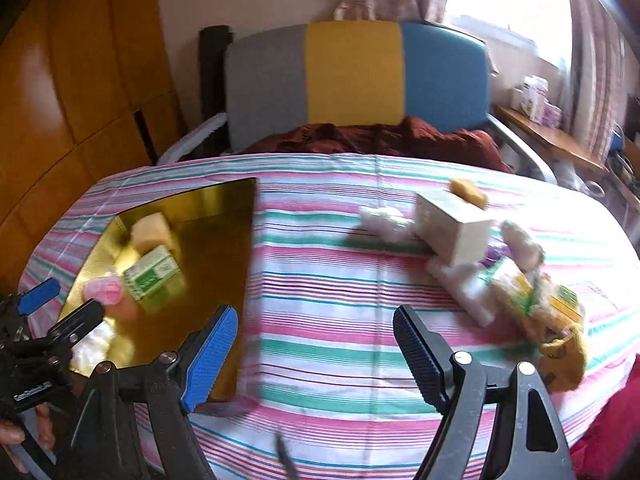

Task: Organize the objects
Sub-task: 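Grasp the cracker packet with the right gripper while the left grasps the yellow sock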

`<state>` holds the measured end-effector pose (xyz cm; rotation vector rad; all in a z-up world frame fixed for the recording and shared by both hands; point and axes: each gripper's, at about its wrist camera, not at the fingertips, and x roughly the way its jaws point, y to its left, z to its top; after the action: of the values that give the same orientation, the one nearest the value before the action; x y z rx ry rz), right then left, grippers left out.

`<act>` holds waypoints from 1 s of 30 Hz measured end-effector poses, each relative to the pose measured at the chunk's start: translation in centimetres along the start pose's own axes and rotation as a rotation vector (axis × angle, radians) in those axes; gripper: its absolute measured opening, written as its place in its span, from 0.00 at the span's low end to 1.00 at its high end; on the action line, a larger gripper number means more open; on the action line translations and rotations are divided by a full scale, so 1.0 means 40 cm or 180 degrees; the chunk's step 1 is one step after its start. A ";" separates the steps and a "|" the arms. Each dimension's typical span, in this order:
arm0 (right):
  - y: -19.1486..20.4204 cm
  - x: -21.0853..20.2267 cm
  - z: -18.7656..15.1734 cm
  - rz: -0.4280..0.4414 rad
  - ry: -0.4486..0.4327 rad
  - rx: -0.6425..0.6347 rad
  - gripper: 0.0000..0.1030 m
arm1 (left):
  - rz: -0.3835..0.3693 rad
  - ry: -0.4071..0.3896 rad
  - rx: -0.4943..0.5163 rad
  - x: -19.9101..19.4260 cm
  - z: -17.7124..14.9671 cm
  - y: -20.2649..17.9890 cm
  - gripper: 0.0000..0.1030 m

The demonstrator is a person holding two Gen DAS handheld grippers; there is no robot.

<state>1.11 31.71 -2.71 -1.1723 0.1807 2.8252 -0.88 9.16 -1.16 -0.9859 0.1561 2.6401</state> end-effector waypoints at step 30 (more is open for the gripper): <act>-0.526 0.117 0.050 -0.0921 0.1406 -0.1024 0.82 | -0.0949 0.0232 0.0614 0.031 0.022 -0.237 0.93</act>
<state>-1.12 52.93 -6.28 -1.7169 -0.4025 2.3673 0.85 18.60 -1.22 -0.9589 0.2542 2.2740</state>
